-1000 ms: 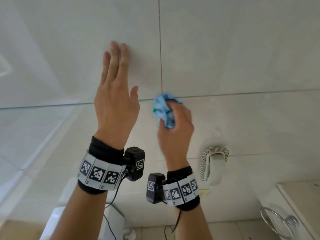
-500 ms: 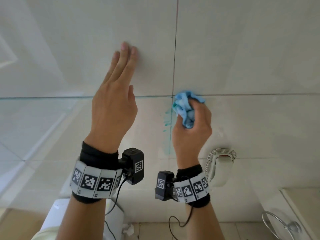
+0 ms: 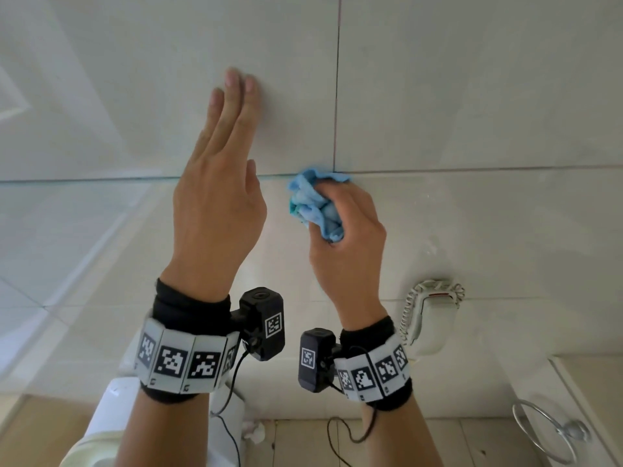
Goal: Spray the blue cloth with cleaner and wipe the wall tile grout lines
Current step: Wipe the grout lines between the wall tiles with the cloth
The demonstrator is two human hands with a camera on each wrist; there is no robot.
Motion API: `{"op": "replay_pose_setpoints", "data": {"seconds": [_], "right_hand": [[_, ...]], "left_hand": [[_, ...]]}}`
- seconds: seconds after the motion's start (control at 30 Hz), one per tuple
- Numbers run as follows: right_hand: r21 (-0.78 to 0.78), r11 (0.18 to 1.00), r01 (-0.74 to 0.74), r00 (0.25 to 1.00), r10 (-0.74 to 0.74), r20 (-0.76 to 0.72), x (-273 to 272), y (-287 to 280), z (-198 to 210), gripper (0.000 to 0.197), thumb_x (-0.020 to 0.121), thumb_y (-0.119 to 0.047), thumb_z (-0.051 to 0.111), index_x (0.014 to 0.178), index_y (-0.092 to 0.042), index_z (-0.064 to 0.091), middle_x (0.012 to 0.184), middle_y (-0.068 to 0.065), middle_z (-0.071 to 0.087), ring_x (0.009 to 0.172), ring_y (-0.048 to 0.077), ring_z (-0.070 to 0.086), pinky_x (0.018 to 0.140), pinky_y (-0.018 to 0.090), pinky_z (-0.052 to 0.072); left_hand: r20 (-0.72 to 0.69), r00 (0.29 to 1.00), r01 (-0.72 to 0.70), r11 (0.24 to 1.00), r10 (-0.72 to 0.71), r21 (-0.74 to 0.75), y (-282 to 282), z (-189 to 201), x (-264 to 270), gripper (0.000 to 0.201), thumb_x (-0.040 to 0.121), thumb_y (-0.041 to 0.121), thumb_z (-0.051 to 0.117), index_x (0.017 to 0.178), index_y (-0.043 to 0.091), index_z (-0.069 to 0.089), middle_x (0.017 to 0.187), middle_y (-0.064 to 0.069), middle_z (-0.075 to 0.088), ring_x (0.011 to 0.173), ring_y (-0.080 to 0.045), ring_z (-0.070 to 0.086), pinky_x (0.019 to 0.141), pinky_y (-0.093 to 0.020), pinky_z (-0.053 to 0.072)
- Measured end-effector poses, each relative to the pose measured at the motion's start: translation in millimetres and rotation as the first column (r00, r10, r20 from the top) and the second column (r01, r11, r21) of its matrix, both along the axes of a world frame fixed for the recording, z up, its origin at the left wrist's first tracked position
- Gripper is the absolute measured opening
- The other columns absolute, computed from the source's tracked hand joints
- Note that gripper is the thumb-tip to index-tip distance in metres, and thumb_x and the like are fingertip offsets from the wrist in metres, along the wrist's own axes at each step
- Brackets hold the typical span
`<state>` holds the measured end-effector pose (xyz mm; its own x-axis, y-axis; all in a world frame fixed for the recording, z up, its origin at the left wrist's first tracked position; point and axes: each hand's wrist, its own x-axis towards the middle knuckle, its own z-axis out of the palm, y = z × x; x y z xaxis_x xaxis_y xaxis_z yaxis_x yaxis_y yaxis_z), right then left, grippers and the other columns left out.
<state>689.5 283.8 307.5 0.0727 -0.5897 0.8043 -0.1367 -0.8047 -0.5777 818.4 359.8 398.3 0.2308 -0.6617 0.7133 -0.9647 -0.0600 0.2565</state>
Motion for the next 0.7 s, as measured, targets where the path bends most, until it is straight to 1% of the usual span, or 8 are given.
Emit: {"op": "replay_pose_setpoints", "data": {"seconds": [0.1, 0.13, 0.2, 0.27, 0.33, 0.43, 0.63, 0.7], "right_hand": [[-0.072, 0.997, 0.022, 1.0, -0.022, -0.006, 6.8, -2.1, -14.0, 0.032, 0.086, 0.007, 0.075, 0.116, -0.005, 0.073, 0.121, -0.012, 0.059, 0.114, 0.02, 0.064, 0.095, 0.03, 0.056], [-0.093, 0.995, 0.045, 0.999, -0.045, -0.002, 8.6, -4.3, -20.5, 0.031, 0.086, 0.006, 0.075, 0.116, -0.003, 0.073, 0.122, -0.007, 0.063, 0.117, 0.022, 0.063, 0.099, 0.029, 0.055], [-0.13, 0.987, 0.096, 0.995, -0.096, 0.005, 10.7, -10.5, -36.7, 0.031, 0.086, 0.005, 0.074, 0.117, -0.001, 0.073, 0.121, 0.004, 0.07, 0.12, 0.025, 0.062, 0.105, 0.026, 0.05], [-0.16, 0.979, 0.127, 0.992, -0.125, 0.023, 11.6, -16.8, -55.1, 0.032, 0.087, 0.001, 0.072, 0.119, -0.001, 0.071, 0.123, 0.009, 0.07, 0.123, 0.027, 0.061, 0.106, 0.033, 0.051], [-0.182, 0.971, 0.153, 0.988, -0.147, 0.043, 11.9, -19.9, -73.0, 0.035, 0.089, -0.003, 0.068, 0.123, -0.007, 0.066, 0.128, 0.006, 0.066, 0.124, 0.027, 0.06, 0.104, 0.04, 0.054], [-0.19, 0.966, 0.175, 0.985, -0.172, 0.035, 13.1, -18.6, -86.0, 0.038, 0.088, -0.005, 0.067, 0.125, -0.011, 0.062, 0.13, 0.005, 0.064, 0.125, 0.026, 0.06, 0.102, 0.04, 0.055], [-0.14, 0.972, 0.191, 0.978, -0.176, 0.112, 19.9, -17.8, -49.8, 0.031, 0.088, -0.002, 0.073, 0.118, 0.0, 0.072, 0.133, 0.0, 0.059, 0.122, 0.026, 0.064, 0.097, 0.037, 0.058], [-0.156, 0.97, 0.188, 0.979, -0.173, 0.104, 19.8, -21.0, -58.7, 0.031, 0.087, -0.001, 0.073, 0.118, -0.001, 0.072, 0.135, 0.001, 0.058, 0.122, 0.027, 0.064, 0.097, 0.039, 0.058]], "left_hand": [[0.001, 1.0, 0.003, 1.0, -0.003, -0.006, -0.5, -1.2, -0.2, 0.083, 0.099, -0.007, 0.044, 0.167, 0.027, 0.011, 0.174, 0.014, 0.004, 0.159, -0.005, 0.005, 0.098, 0.006, 0.022], [0.002, 1.0, 0.001, 1.0, -0.001, -0.009, -0.2, -1.0, 0.8, 0.083, 0.099, -0.008, 0.043, 0.167, 0.028, 0.011, 0.174, 0.015, 0.004, 0.159, -0.005, 0.005, 0.107, -0.002, 0.025], [-0.004, 1.0, 0.002, 1.0, -0.002, -0.002, 1.4, 0.0, 3.7, 0.082, 0.1, -0.008, 0.041, 0.167, 0.029, 0.011, 0.173, 0.016, 0.005, 0.159, -0.004, 0.006, 0.122, -0.029, 0.034], [-0.017, 1.0, 0.008, 1.0, -0.007, 0.01, 2.7, 0.7, 6.0, 0.081, 0.101, -0.009, 0.039, 0.167, 0.03, 0.012, 0.173, 0.017, 0.005, 0.159, -0.004, 0.006, 0.124, -0.044, 0.034], [-0.026, 1.0, 0.01, 1.0, -0.01, 0.015, 3.1, -0.2, 7.5, 0.08, 0.101, -0.008, 0.038, 0.167, 0.03, 0.012, 0.173, 0.017, 0.006, 0.159, -0.004, 0.007, 0.124, -0.045, 0.033], [-0.027, 1.0, 0.01, 1.0, -0.01, 0.021, 3.4, -3.9, 7.5, 0.08, 0.101, -0.008, 0.038, 0.167, 0.029, 0.012, 0.173, 0.016, 0.005, 0.159, -0.005, 0.007, 0.124, -0.045, 0.034], [-0.029, 0.999, 0.019, 0.999, -0.018, 0.034, 5.1, -8.1, 9.3, 0.082, 0.099, -0.009, 0.039, 0.167, 0.03, 0.012, 0.173, 0.016, 0.005, 0.159, -0.004, 0.006, 0.126, -0.044, 0.031], [-0.033, 0.999, 0.019, 0.999, -0.017, 0.035, 5.3, -10.4, 8.6, 0.083, 0.099, -0.01, 0.039, 0.167, 0.029, 0.012, 0.173, 0.016, 0.005, 0.159, -0.005, 0.007, 0.125, -0.044, 0.032]]}}
